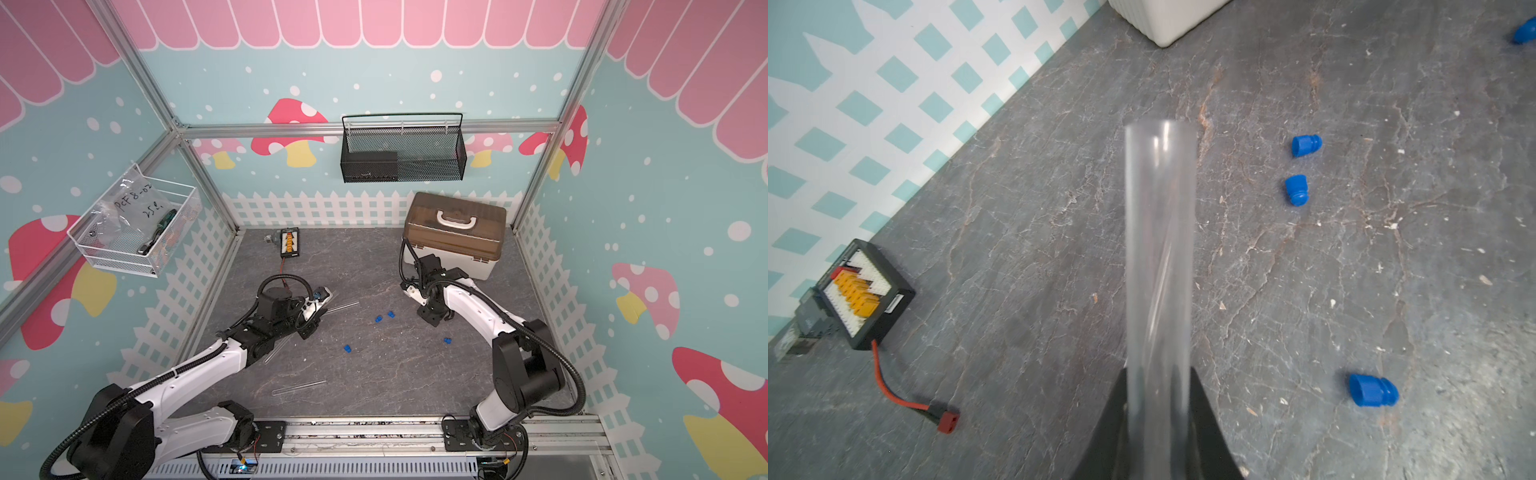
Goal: Insert stoppers into test tubes
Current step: Pick up the stopper from the center of the board.
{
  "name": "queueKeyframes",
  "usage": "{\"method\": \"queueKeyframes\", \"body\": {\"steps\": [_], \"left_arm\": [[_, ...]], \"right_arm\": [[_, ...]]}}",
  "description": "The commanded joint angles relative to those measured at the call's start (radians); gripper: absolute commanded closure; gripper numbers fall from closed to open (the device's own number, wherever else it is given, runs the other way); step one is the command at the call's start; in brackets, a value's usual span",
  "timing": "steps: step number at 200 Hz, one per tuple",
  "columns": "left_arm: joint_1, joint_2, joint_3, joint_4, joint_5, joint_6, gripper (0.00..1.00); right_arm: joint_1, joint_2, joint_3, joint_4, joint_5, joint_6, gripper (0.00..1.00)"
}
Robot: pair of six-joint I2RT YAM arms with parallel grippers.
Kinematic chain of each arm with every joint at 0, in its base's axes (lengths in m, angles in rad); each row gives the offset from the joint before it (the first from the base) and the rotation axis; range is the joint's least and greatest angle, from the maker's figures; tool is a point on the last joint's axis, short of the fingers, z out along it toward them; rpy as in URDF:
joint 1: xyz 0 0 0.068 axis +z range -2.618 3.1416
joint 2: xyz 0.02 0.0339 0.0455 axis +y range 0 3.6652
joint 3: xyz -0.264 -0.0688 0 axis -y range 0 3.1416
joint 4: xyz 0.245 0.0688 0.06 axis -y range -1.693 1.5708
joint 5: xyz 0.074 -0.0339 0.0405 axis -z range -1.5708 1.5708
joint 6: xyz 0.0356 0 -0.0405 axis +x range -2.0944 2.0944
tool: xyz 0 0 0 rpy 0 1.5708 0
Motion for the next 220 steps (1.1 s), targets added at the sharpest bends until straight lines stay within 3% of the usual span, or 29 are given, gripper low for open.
{"method": "queueKeyframes", "body": {"steps": [1, 23, 81, 220], "left_arm": [[0.005, 0.015, 0.023, -0.004, 0.048, 0.038, 1.0], [0.005, 0.021, 0.02, -0.011, 0.065, 0.061, 1.0], [0.005, 0.021, 0.008, -0.026, 0.107, 0.135, 1.0], [0.005, -0.003, 0.005, -0.04, 0.09, 0.158, 1.0]], "right_arm": [[-0.034, -0.062, -0.084, -0.08, -0.035, -0.246, 0.45], [-0.081, -0.109, -0.163, -0.076, -0.003, -0.317, 0.46], [-0.185, -0.219, -0.298, 0.026, -0.061, -0.449, 0.53], [-0.203, -0.023, -0.301, 0.171, -0.147, -0.445, 0.62]]}}
